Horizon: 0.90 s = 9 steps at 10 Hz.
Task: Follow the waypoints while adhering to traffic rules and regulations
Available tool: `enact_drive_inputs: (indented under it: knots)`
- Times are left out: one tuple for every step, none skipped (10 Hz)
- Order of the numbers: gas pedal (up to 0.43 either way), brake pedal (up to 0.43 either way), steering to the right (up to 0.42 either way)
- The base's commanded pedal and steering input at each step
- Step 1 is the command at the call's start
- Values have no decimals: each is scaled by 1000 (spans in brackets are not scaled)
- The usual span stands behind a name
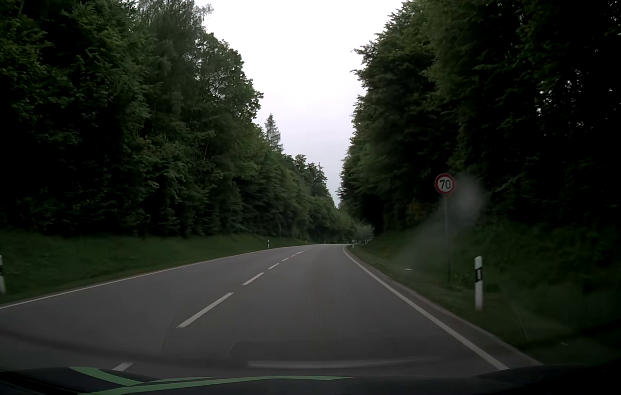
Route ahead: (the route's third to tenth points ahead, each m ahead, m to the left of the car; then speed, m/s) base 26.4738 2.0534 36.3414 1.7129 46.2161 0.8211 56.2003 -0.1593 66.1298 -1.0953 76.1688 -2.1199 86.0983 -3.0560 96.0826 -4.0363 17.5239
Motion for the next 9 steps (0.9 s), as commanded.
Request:
enact_drive_inputs:
  knots:
    - [87,0,7]
    - [87,0,7]
    - [87,0,7]
    - [87,0,7]
    - [87,0,8]
    - [87,0,8]
    - [79,0,8]
    - [79,0,8]
    - [79,0,8]
